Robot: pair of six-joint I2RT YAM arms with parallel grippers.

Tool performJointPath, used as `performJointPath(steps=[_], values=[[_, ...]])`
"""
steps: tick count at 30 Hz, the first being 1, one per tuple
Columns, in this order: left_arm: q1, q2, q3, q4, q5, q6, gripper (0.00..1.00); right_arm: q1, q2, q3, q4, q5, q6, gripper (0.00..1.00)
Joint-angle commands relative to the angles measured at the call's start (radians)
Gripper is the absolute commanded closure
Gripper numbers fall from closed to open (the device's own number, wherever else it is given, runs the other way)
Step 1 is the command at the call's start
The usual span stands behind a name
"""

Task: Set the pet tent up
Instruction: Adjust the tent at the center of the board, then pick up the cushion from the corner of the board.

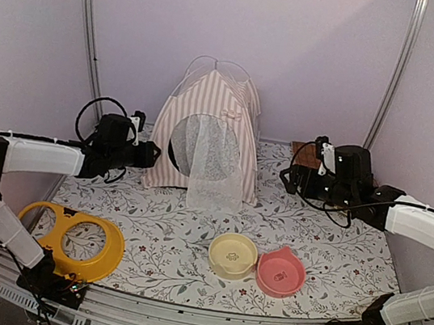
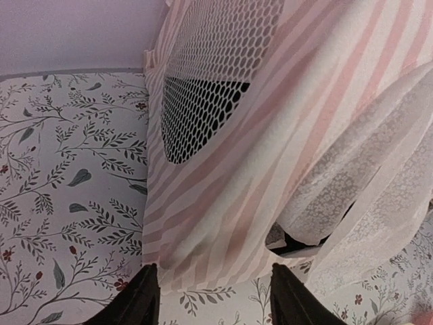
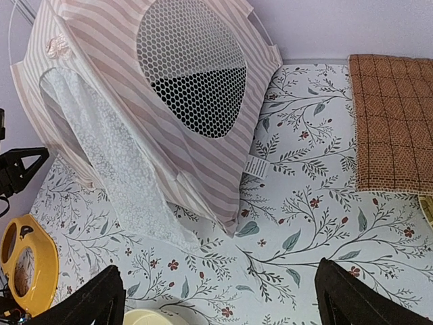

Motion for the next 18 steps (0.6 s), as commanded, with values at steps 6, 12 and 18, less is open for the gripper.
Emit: performJointPath(steps=[6, 12, 18], values=[[-0.028, -0.173, -0.078, -0.027, 0.037, -0.047, 0.45, -0.004, 0.097, 0.086, -0.015, -0.047, -0.116, 0.01], [-0.113, -0.327, -0.148, -0.178, -0.059, -0.169, 0.44, -0.003, 0.117, 0.071, -0.019, -0.104, -0.128, 0.0], [-0.178, -0.437, -0.214, -0.377, -0.194, -0.32, 0.44, 0.001, 0.137, 0.033, 0.013, -0.161, -0.112, 0.01]])
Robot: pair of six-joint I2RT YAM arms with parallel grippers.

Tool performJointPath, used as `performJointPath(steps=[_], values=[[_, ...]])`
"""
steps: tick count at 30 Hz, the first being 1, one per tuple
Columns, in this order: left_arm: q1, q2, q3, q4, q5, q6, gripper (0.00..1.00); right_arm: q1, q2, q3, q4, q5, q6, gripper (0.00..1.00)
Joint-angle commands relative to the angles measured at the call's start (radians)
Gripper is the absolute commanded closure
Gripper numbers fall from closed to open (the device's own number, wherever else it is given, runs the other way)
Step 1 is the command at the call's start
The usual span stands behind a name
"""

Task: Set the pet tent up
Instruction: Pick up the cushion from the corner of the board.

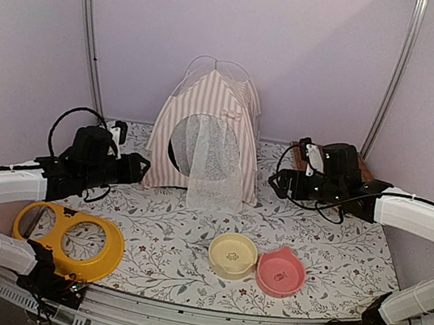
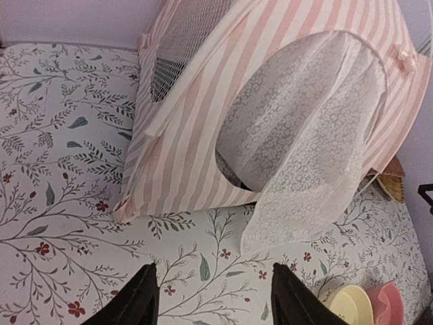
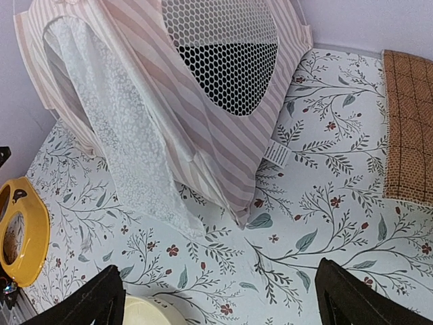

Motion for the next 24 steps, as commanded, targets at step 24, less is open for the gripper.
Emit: performJointPath(steps=[24], values=[[-0.113, -0.196, -0.26, -0.495, -0.166, -0.633, 0.37, -0.117, -0.004, -0.132, -0.027, 0.045, 0.14, 0.02]])
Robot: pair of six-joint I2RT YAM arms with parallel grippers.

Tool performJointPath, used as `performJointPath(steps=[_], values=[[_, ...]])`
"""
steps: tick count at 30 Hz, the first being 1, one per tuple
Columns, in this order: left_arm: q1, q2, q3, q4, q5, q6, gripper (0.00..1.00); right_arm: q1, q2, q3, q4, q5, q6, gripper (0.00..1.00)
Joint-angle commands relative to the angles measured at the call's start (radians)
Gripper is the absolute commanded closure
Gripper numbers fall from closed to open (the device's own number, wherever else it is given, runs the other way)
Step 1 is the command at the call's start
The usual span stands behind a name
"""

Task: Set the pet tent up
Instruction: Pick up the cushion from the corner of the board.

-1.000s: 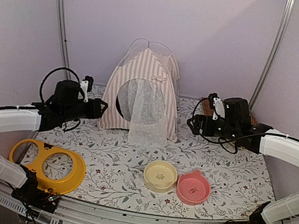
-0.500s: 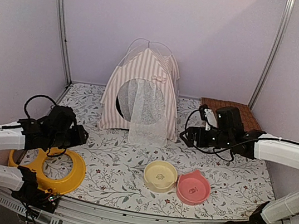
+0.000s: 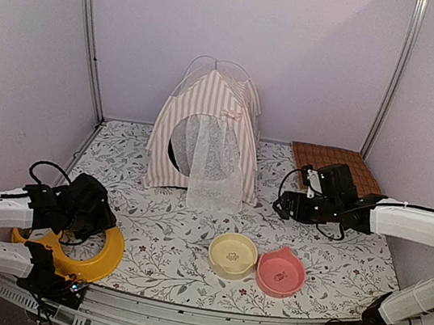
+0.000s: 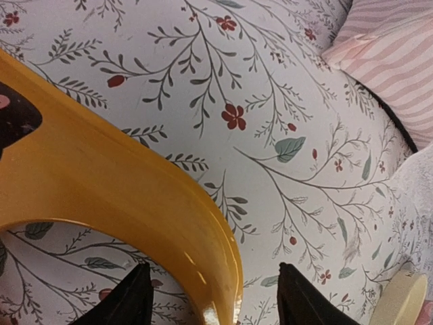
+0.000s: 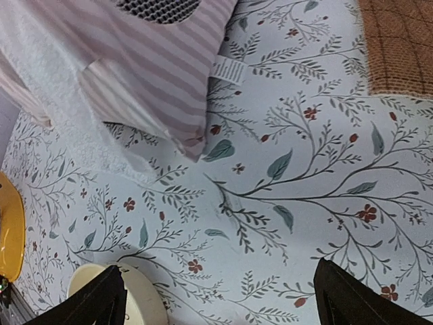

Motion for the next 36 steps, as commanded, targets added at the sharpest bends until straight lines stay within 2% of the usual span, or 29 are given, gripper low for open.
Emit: performJointPath(steps=[1, 5, 8, 14, 18, 24, 31, 34, 36], values=[[-0.014, 0.017, -0.008, 0.029, -0.002, -0.008, 0.37, -0.151, -0.012, 0.018, 0.021, 0.063, 0.011, 0.02], [-0.013, 0.021, 0.005, 0.042, -0.009, 0.023, 0.36, -0.285, 0.077, 0.132, 0.016, 0.113, -0.052, 0.02], [-0.013, 0.017, 0.024, 0.051, -0.014, 0.059, 0.35, -0.325, 0.193, 0.238, 0.014, 0.176, -0.145, 0.02], [-0.008, 0.002, 0.054, 0.069, -0.023, 0.121, 0.33, -0.314, 0.492, 0.574, -0.119, 0.283, -0.337, 0.02], [-0.002, 0.009, 0.094, 0.067, -0.028, 0.175, 0.33, -0.274, 0.644, 0.714, -0.164, 0.399, -0.426, 0.01], [0.025, 0.009, 0.117, 0.108, -0.008, 0.235, 0.32, -0.248, 0.846, 0.871, -0.263, 0.55, -0.498, 0.0], [0.057, 0.019, 0.141, 0.132, 0.012, 0.28, 0.32, -0.247, 0.952, 0.918, -0.29, 0.676, -0.5, 0.01], [0.066, 0.018, 0.147, 0.14, 0.017, 0.289, 0.31, -0.247, 0.95, 0.927, -0.292, 0.726, -0.488, 0.1], [0.068, 0.015, 0.15, 0.148, 0.017, 0.293, 0.31, -0.248, 0.932, 0.926, -0.284, 0.739, -0.485, 0.24]])
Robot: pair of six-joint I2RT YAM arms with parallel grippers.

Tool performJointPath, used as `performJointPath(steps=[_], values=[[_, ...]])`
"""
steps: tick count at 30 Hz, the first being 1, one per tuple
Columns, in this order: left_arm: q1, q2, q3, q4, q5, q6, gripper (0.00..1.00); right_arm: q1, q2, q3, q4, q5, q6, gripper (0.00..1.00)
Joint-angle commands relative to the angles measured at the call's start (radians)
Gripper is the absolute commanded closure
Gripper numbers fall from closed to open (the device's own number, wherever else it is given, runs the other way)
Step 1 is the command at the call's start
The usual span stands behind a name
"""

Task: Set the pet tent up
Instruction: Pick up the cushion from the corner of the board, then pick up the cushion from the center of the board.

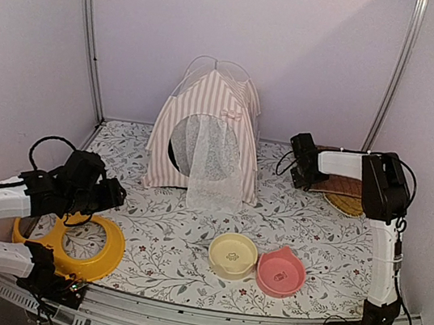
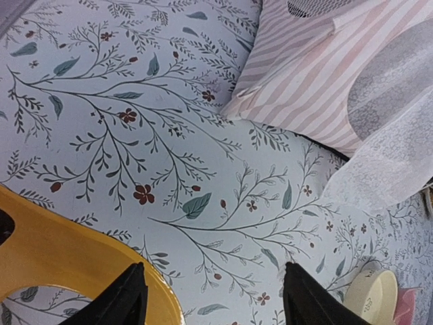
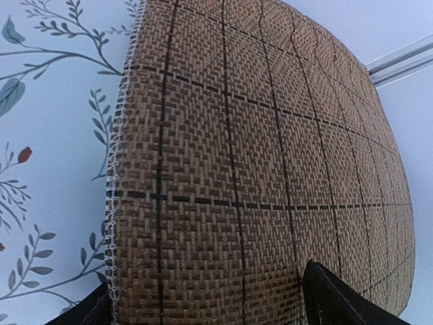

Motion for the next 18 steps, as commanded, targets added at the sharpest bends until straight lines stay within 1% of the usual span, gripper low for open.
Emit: performJointPath(steps=[1, 2, 3, 5, 6, 10, 18], values=[[0.016, 0.0, 0.026, 0.037, 0.009, 0.033, 0.31, -0.004, -0.001, 0.015, -0.039, 0.094, -0.001, 0.34], [0.017, -0.003, 0.025, 0.044, 0.01, 0.035, 0.32, -0.004, -0.016, 0.016, -0.035, 0.095, -0.002, 0.49], [0.018, -0.002, 0.025, 0.053, 0.012, 0.037, 0.32, -0.003, -0.035, 0.016, -0.031, 0.094, -0.005, 0.67], [0.019, -0.001, 0.025, 0.07, 0.019, 0.046, 0.32, -0.004, -0.079, 0.019, -0.025, 0.085, -0.013, 0.91], [0.02, 0.0, 0.026, 0.081, 0.024, 0.054, 0.32, -0.004, -0.104, 0.023, -0.027, 0.077, -0.019, 0.99], [0.021, 0.013, 0.028, 0.151, 0.067, 0.107, 0.32, -0.004, -0.213, 0.07, -0.077, 0.071, -0.021, 1.0], [0.021, 0.063, 0.039, 0.404, 0.239, 0.211, 0.3, 0.031, -0.485, 0.149, -0.147, 0.076, -0.026, 1.0]])
